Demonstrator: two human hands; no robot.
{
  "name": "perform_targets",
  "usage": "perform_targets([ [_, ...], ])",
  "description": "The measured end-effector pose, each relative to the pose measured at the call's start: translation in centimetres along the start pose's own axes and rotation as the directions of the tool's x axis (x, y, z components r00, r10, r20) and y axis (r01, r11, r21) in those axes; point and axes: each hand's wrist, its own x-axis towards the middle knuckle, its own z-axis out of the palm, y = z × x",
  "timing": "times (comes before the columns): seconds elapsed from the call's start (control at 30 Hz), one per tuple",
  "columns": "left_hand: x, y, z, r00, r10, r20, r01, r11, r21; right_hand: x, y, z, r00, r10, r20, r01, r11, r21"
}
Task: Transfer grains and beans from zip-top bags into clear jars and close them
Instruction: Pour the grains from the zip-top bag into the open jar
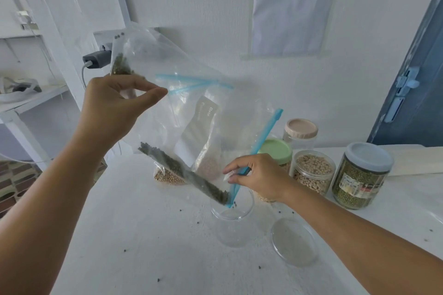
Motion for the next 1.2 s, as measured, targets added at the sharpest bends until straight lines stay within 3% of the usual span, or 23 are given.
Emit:
perform_targets([
  [0.47, 0.2, -0.3, 0.0, 1.000, 0.016, 0.000, -0.016, 1.000, 0.010, -0.2, -0.4, 0.0, 0.999, 0.021, 0.037, -0.019, 0.998, -0.066],
  [1.2, 0.1, -0.1, 0.8, 0.993, 0.099, 0.059, -0.102, 0.994, 0.046, -0.2, -0.4, 0.2, 0.999, 0.025, 0.042, -0.024, 1.000, -0.015],
])
